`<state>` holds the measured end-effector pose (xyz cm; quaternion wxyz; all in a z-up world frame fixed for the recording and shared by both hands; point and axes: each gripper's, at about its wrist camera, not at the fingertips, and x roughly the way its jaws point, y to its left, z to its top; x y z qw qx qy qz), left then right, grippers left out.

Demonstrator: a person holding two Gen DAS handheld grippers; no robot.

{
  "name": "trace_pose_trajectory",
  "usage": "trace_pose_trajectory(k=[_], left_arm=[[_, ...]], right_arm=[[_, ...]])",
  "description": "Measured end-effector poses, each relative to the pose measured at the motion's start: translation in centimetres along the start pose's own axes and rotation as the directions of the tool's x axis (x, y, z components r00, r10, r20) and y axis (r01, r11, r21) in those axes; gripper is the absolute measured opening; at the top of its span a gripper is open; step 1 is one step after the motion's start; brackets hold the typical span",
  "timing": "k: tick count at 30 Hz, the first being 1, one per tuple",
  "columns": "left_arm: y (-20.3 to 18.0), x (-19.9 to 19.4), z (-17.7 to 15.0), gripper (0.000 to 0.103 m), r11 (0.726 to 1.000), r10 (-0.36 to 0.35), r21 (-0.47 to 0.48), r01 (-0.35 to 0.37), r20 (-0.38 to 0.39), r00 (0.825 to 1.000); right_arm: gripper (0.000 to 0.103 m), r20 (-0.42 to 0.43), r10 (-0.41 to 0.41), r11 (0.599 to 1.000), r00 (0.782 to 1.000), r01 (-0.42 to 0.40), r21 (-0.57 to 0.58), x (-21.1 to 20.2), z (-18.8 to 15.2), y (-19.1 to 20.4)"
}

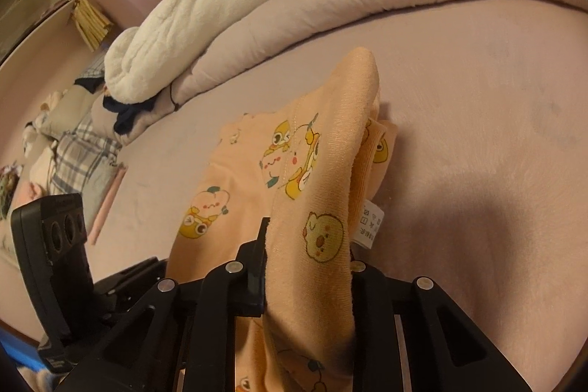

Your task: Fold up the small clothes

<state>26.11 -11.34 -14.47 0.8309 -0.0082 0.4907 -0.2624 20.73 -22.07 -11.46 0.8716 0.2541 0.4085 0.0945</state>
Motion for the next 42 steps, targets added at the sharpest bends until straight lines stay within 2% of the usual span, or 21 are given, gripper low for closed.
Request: trace_pose_trajectory(k=[6, 12, 20, 30, 42], left_arm=[[-0.2, -0.2, 0.0, 0.052, 1.000, 0.010, 0.007, -0.010, 0.006, 1.000], [-0.6, -0.6, 0.2, 0.043, 1.000, 0.016, 0.026, -0.017, 0.024, 1.000], [-1.4, -1.2, -0.2, 0.039, 0.999, -0.004, 0.038, 0.003, 0.032, 0.999], [-2.7, -3.0, -1.8, 0.038, 0.997, -0.027, 0.067, 0.025, 0.036, 0.999], [-3.6, -6.8, -4.9, 0.038, 0.996, -0.029, 0.084, 0.023, 0.066, 0.997]], right_arm=[[0.024, 0.009, 0.007, 1.000, 1.000, -0.007, -0.017, -0.3, 0.1, 0.8], [0.023, 0.021, 0.016, 1.000, 1.000, -0.016, -0.021, -0.8, 0.2, 1.3], [0.023, 0.040, 0.024, 0.999, 0.999, -0.023, -0.025, -2.1, -0.2, 1.7], [0.023, 0.058, 0.035, 0.999, 0.998, -0.035, 0.007, -4.5, -1.8, 1.7], [0.023, 0.069, 0.038, 0.999, 0.997, -0.035, -0.036, -7.3, -3.9, 4.1]])
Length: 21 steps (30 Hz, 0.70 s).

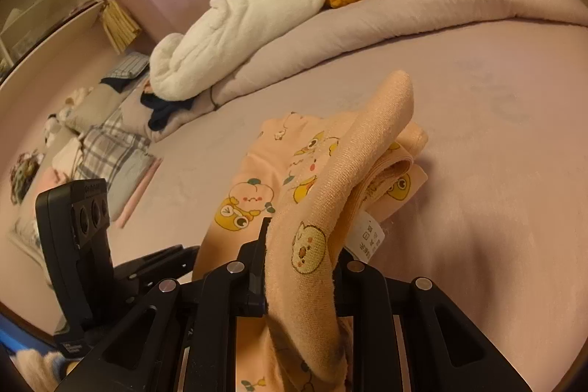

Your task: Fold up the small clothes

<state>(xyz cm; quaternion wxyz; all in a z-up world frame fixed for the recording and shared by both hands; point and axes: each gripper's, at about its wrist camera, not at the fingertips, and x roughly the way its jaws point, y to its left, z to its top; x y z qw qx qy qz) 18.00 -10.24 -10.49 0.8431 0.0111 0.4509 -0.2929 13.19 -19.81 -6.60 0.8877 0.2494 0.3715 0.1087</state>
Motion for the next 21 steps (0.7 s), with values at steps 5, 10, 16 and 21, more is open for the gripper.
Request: trace_pose_trajectory(k=[5, 10, 16, 21], left_arm=[[-0.5, -2.1, -1.4, 0.038, 1.000, 0.005, 0.004, -0.005, 0.005, 1.000], [-1.1, -3.7, -2.9, 0.038, 1.000, 0.019, 0.010, -0.019, 0.012, 1.000], [-1.4, -5.1, -5.1, 0.038, 1.000, 0.020, -0.006, -0.020, 0.009, 1.000], [-1.6, -6.3, -6.6, 0.038, 1.000, 0.024, -0.013, -0.024, 0.012, 1.000]], right_arm=[[0.023, 0.002, 0.007, 1.000, 1.000, -0.007, -0.018, -1.2, -0.8, 1.1], [0.023, -0.001, 0.013, 0.999, 1.000, -0.013, -0.033, -2.2, -1.7, 2.1], [0.023, -0.010, 0.013, 0.998, 1.000, -0.014, -0.053, -3.1, -3.2, 3.0], [0.023, -0.016, 0.022, 0.998, 1.000, -0.023, -0.065, -4.0, -4.5, 3.5]])
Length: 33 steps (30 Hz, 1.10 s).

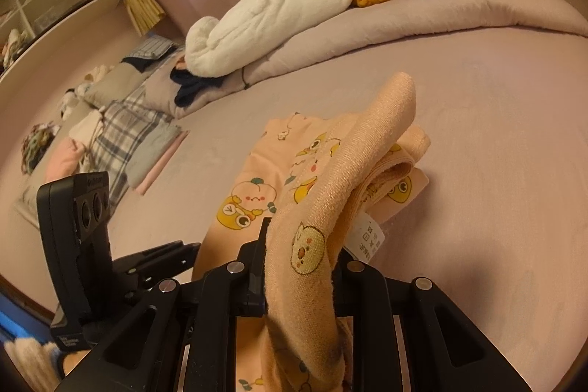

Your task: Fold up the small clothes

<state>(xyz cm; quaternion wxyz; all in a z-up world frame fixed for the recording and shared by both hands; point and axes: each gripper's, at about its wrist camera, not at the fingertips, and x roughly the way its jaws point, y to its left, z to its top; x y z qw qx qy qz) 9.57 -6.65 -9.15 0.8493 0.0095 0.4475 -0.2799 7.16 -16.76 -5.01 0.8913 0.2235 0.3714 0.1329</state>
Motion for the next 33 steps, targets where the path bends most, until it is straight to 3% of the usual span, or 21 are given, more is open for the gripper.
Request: trace_pose_trajectory(k=[33], left_arm=[[1.9, -6.5, -6.7, 0.037, 0.996, 0.074, -0.061, -0.072, 0.044, 0.996]], right_arm=[[0.023, -0.080, 0.067, 0.988, 0.995, -0.077, -0.133, -0.6, -4.4, 6.2]])
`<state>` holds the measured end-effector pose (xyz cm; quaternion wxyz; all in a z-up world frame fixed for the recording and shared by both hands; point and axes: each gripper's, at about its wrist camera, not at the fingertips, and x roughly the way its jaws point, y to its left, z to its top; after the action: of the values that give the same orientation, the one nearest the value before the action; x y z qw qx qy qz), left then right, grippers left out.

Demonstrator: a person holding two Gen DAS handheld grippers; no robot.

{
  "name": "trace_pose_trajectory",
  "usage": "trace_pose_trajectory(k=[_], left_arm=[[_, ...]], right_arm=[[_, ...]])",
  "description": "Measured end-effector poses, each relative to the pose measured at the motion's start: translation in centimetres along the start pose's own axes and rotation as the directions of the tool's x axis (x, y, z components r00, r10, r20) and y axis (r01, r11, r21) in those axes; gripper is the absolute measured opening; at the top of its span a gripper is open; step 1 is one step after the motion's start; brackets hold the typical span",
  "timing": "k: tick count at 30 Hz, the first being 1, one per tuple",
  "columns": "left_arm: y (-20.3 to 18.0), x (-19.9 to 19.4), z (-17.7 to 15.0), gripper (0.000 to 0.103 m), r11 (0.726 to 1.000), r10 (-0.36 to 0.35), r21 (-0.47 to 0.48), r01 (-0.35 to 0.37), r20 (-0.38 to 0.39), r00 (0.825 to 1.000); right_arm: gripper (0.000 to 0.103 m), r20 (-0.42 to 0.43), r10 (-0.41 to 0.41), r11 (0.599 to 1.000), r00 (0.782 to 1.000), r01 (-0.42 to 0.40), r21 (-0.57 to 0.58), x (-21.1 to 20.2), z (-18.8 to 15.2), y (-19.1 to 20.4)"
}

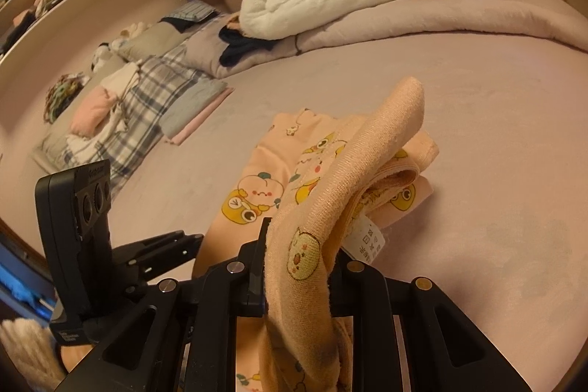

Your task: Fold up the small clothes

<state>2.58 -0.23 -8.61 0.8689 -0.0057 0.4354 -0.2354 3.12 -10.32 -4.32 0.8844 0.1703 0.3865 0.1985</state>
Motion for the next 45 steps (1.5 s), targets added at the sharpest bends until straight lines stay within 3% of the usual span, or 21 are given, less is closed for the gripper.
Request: trace_pose_trajectory(k=[26, 45], left_arm=[[6.4, -4.1, -0.3, 0.036, 0.988, 0.085, -0.136, -0.077, 0.052, 0.995], [10.2, -3.1, 2.3, 0.036, 0.980, 0.131, -0.157, -0.120, 0.061, 0.989]], right_arm=[[0.023, -0.055, 0.079, 0.987, 0.995, -0.086, -0.134, 4.5, 2.4, 5.9], [0.023, -0.066, 0.094, 0.983, 0.993, -0.103, -0.153, 7.4, 4.8, 6.8]])
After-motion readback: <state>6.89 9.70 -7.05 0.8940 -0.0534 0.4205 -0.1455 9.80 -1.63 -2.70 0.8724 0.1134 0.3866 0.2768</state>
